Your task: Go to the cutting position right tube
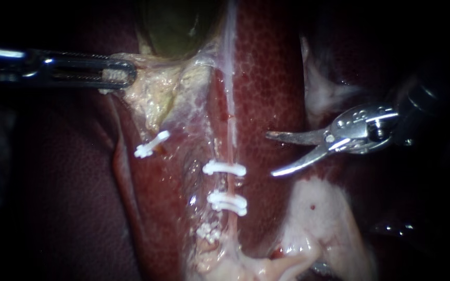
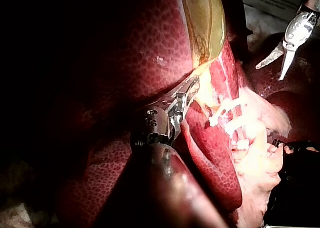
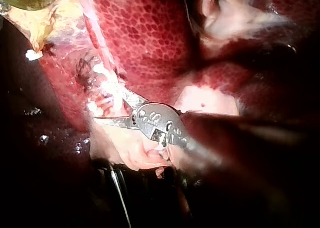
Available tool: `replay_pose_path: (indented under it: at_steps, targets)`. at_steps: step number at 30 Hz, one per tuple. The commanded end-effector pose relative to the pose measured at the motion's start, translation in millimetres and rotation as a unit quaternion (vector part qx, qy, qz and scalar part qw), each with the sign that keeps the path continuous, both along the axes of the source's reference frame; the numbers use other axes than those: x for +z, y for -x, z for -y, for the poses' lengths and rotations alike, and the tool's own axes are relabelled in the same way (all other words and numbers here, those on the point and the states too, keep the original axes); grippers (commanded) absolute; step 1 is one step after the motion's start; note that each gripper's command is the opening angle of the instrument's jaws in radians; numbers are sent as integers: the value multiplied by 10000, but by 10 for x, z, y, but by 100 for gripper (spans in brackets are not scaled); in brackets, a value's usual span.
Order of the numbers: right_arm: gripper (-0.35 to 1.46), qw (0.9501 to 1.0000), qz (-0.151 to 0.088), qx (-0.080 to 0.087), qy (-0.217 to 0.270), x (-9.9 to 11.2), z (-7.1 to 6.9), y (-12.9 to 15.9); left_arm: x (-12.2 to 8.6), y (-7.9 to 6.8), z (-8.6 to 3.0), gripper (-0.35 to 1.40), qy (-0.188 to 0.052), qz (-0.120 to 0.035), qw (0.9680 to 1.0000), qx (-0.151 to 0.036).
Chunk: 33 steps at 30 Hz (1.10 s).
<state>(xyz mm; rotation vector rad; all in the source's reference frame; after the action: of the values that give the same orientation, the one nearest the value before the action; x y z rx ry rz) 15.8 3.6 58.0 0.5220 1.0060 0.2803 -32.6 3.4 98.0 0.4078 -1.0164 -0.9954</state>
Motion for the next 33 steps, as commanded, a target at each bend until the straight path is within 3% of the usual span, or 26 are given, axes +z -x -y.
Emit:
replay_pose_path:
  at_steps: [1, 14, 23, 33]
  targets:
    - [143, 9999, 105, -41, -47, 8, 5, 0, 1, 0, 0, -35, 1, -3, 10000, -2]
    - [143, 9952, 578, -255, -742, 87, 54, -8, 1, 1, 1, -35, 5, -5, 10000, -4]
    - [143, 9913, 726, -335, -1050, 121, 81, -26, 2, 2, 2, -35, 9, -10, 10000, -9]
    - [143, 9880, 805, -373, -1263, 144, 97, -44, 2, 2, 3, -35, 12, -12, 10000, -12]
